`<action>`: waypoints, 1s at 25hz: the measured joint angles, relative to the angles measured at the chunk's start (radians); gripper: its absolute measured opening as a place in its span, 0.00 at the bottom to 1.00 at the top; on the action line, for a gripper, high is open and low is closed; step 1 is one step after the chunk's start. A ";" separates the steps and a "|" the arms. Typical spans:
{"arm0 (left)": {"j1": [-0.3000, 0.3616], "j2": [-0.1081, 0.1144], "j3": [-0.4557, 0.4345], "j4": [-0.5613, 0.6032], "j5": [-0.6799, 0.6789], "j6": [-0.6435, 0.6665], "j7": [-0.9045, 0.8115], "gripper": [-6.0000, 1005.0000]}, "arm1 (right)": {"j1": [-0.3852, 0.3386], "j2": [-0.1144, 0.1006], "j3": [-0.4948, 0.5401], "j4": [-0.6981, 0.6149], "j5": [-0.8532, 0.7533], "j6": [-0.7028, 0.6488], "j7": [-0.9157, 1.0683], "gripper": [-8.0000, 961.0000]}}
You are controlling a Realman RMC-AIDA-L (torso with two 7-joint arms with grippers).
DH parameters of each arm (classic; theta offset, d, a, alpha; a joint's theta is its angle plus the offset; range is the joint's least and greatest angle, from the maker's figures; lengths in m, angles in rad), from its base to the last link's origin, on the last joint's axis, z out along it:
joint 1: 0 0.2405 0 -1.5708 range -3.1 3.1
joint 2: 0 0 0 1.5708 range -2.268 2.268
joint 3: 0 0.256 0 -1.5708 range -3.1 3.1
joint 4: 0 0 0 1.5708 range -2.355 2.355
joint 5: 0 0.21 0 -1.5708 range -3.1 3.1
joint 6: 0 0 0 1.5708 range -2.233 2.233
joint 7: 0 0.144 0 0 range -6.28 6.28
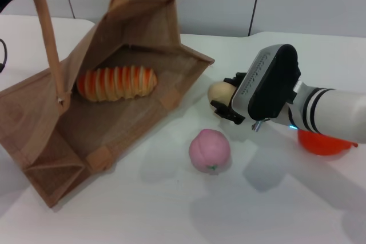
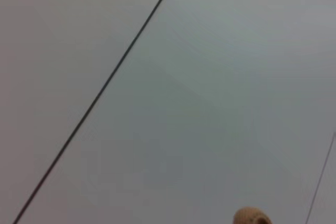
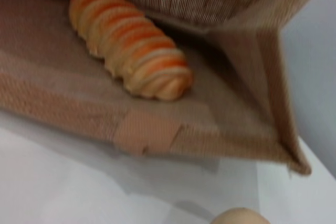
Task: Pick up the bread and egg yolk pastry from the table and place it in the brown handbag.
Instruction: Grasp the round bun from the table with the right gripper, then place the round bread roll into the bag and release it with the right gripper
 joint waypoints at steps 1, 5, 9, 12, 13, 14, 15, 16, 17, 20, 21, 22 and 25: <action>-0.002 0.000 0.000 0.000 0.004 0.001 0.000 0.22 | -0.001 -0.002 0.004 -0.010 0.000 0.001 0.000 0.59; -0.022 0.000 0.000 0.000 0.036 0.018 0.000 0.22 | -0.030 -0.014 0.031 -0.083 -0.011 -0.003 -0.013 0.59; -0.039 -0.001 0.000 0.000 0.058 0.027 0.000 0.22 | -0.060 -0.028 0.044 -0.150 -0.012 -0.010 -0.032 0.58; -0.060 -0.001 0.001 0.000 0.082 0.029 0.000 0.23 | -0.089 -0.043 0.064 -0.233 -0.012 -0.053 -0.056 0.58; -0.064 -0.001 0.001 0.000 0.086 0.029 0.000 0.23 | -0.099 -0.046 0.074 -0.259 -0.012 -0.070 -0.069 0.58; -0.071 -0.001 0.001 -0.003 0.094 0.029 -0.001 0.23 | -0.108 -0.047 0.082 -0.281 -0.012 -0.087 -0.083 0.58; -0.078 -0.001 0.001 -0.007 0.100 0.029 -0.001 0.23 | -0.115 -0.046 0.088 -0.296 -0.011 -0.098 -0.099 0.58; -0.085 -0.001 0.002 -0.013 0.106 0.028 -0.001 0.23 | -0.119 -0.040 0.091 -0.303 -0.011 -0.103 -0.118 0.58; -0.093 -0.001 0.002 -0.018 0.111 0.027 0.000 0.23 | -0.121 -0.034 0.091 -0.309 -0.010 -0.106 -0.134 0.58; -0.117 -0.002 0.004 -0.024 0.128 0.018 -0.001 0.23 | -0.104 0.005 0.092 -0.285 -0.012 -0.108 -0.190 0.58; -0.126 -0.002 0.007 -0.024 0.135 0.016 -0.004 0.23 | -0.090 0.018 0.092 -0.265 -0.012 -0.109 -0.206 0.58; -0.133 -0.002 0.014 -0.025 0.139 0.015 -0.007 0.23 | -0.076 0.031 0.092 -0.247 -0.012 -0.110 -0.217 0.58; -0.153 -0.002 0.040 -0.033 0.143 0.013 -0.014 0.23 | -0.022 0.051 0.083 -0.192 -0.009 -0.112 -0.229 0.57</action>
